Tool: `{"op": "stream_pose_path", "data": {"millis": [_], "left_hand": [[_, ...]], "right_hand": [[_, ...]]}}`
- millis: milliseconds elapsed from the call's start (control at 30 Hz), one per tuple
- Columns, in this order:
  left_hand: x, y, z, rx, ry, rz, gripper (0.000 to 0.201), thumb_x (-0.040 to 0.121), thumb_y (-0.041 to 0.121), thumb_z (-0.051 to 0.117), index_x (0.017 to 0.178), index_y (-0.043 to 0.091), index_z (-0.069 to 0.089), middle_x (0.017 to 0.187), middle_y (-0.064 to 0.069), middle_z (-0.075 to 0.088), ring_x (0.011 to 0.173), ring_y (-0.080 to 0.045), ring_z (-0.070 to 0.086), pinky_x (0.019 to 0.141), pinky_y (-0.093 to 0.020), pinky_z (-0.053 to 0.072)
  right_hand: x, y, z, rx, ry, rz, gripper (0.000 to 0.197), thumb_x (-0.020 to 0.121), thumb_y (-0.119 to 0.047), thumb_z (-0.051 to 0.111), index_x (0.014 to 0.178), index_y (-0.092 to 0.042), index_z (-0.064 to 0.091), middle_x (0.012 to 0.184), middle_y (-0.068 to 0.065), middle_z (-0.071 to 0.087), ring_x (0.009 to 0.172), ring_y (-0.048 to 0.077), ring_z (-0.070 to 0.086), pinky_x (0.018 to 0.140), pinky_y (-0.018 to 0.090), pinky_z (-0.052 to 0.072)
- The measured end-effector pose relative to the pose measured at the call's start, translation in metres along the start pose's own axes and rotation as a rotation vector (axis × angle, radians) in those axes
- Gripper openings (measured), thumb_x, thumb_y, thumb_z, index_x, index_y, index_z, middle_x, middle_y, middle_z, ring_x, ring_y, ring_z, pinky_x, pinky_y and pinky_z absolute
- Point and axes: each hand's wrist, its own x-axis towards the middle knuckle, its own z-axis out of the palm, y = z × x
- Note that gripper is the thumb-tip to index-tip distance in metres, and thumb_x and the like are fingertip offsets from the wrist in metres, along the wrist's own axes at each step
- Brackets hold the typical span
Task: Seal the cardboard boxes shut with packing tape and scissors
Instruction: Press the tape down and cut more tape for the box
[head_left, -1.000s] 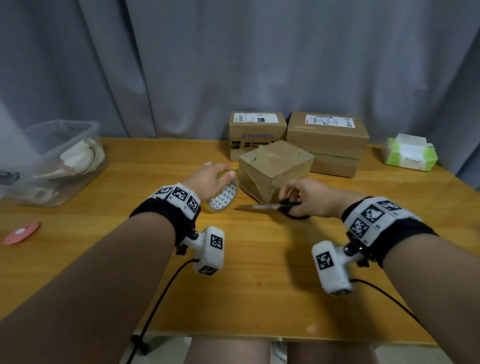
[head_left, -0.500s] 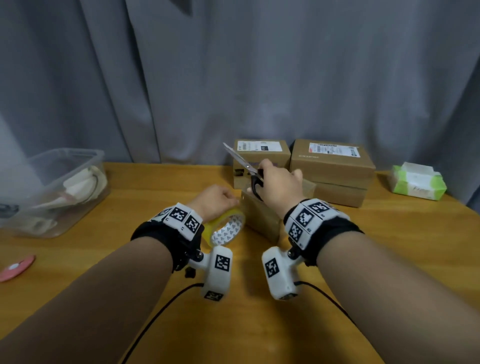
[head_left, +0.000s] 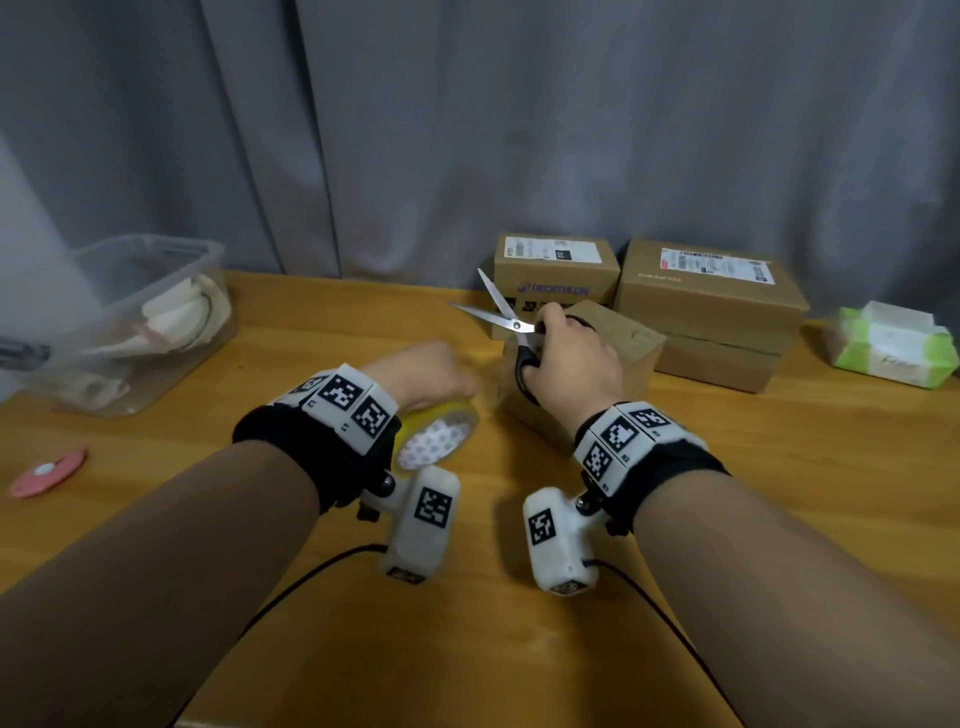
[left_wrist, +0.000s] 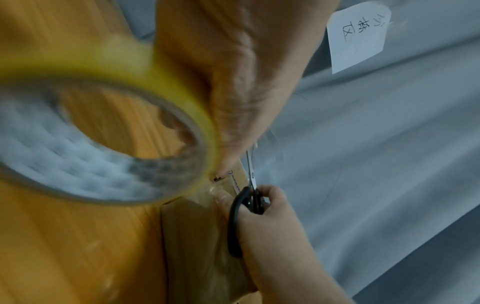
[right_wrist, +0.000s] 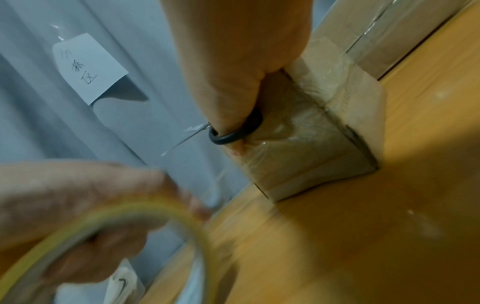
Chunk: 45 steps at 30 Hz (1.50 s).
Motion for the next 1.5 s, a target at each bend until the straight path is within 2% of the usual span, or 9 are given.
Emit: {"op": "stream_pose_path", "data": {"millis": [233, 367, 467, 733, 900, 1033, 1167, 1333, 1500], "left_hand": [[-0.003, 0.005, 0.002, 0.095, -0.048, -0.017, 0.037, 0.093, 0.033, 0.055, 0.112, 0.002, 0.063, 0.114, -0.013, 0.063, 0.107, -0.028, 0.058, 0.090, -0.035, 0.045], [0.000, 0.004, 0.001, 0.000, -0.041, -0.056, 0.035, 0.090, 0.038, 0.060, 0.096, 0.005, 0.066, 0.110, -0.015, 0.065, 0.101, -0.029, 0.060, 0.086, -0.035, 0.046], [0.001, 0.004, 0.000, 0.017, -0.035, -0.098, 0.045, 0.087, 0.041, 0.063, 0.110, 0.002, 0.064, 0.111, -0.014, 0.065, 0.099, -0.028, 0.060, 0.082, -0.035, 0.047], [-0.009, 0.018, -0.002, 0.113, -0.032, -0.089, 0.036, 0.090, 0.033, 0.061, 0.112, 0.005, 0.065, 0.114, -0.011, 0.064, 0.104, -0.026, 0.059, 0.089, -0.034, 0.048], [-0.006, 0.022, -0.002, 0.078, -0.052, -0.109, 0.036, 0.091, 0.044, 0.057, 0.093, 0.012, 0.073, 0.083, -0.003, 0.061, 0.079, -0.019, 0.055, 0.070, -0.029, 0.043], [0.001, 0.019, 0.002, 0.083, -0.046, -0.123, 0.031, 0.085, 0.042, 0.065, 0.084, 0.011, 0.068, 0.094, -0.010, 0.064, 0.085, -0.023, 0.057, 0.079, -0.033, 0.046], [0.002, 0.018, 0.005, 0.083, -0.033, -0.108, 0.040, 0.084, 0.041, 0.066, 0.101, 0.005, 0.064, 0.099, -0.012, 0.063, 0.087, -0.025, 0.057, 0.076, -0.033, 0.045], [0.002, 0.016, 0.007, 0.058, -0.021, -0.103, 0.039, 0.083, 0.038, 0.068, 0.101, 0.004, 0.063, 0.104, -0.014, 0.065, 0.084, -0.024, 0.055, 0.075, -0.034, 0.046], [0.002, 0.015, 0.006, 0.041, -0.031, -0.100, 0.045, 0.083, 0.038, 0.069, 0.108, 0.001, 0.063, 0.108, -0.014, 0.065, 0.095, -0.028, 0.060, 0.081, -0.035, 0.047]], "right_hand": [[0.004, 0.003, -0.004, 0.045, -0.029, -0.001, 0.045, 0.083, -0.038, 0.064, 0.118, -0.019, 0.044, 0.103, 0.001, 0.058, 0.104, 0.025, 0.055, 0.091, 0.043, 0.045], [0.011, 0.013, -0.026, 0.421, -0.143, 0.089, 0.051, 0.077, -0.061, 0.066, 0.108, -0.028, 0.042, 0.098, -0.006, 0.061, 0.096, 0.023, 0.060, 0.091, 0.049, 0.048], [0.004, 0.012, -0.053, 0.530, -0.135, 0.058, 0.041, 0.078, -0.059, 0.066, 0.094, -0.025, 0.050, 0.083, -0.007, 0.060, 0.083, 0.017, 0.060, 0.076, 0.034, 0.049], [-0.036, 0.016, -0.092, 0.206, -1.033, 0.219, 0.056, 0.084, -0.067, 0.041, 0.092, -0.014, 0.056, 0.074, -0.001, 0.052, 0.068, 0.013, 0.051, 0.063, 0.024, 0.037], [-0.042, 0.032, -0.075, 0.204, -1.076, 0.359, 0.070, 0.077, -0.073, 0.047, 0.111, -0.013, 0.060, 0.076, -0.002, 0.055, 0.072, 0.015, 0.052, 0.064, 0.026, 0.038], [-0.044, 0.033, -0.063, 0.245, -1.076, 0.390, 0.087, 0.061, -0.077, 0.052, 0.116, -0.010, 0.058, 0.082, 0.001, 0.057, 0.086, 0.019, 0.055, 0.081, 0.031, 0.043], [-0.039, 0.029, -0.058, 0.311, -1.053, 0.381, 0.079, 0.052, -0.078, 0.052, 0.099, -0.016, 0.059, 0.070, -0.004, 0.055, 0.070, 0.013, 0.052, 0.068, 0.026, 0.038], [-0.034, 0.030, -0.052, 0.325, -1.021, 0.396, 0.063, 0.076, -0.074, 0.049, 0.099, -0.016, 0.059, 0.070, -0.004, 0.054, 0.066, 0.012, 0.051, 0.065, 0.025, 0.037], [-0.038, 0.029, -0.044, 0.392, -0.941, 0.350, 0.066, 0.069, -0.074, 0.055, 0.093, -0.014, 0.059, 0.062, -0.004, 0.056, 0.054, 0.009, 0.051, 0.053, 0.020, 0.036]]}}
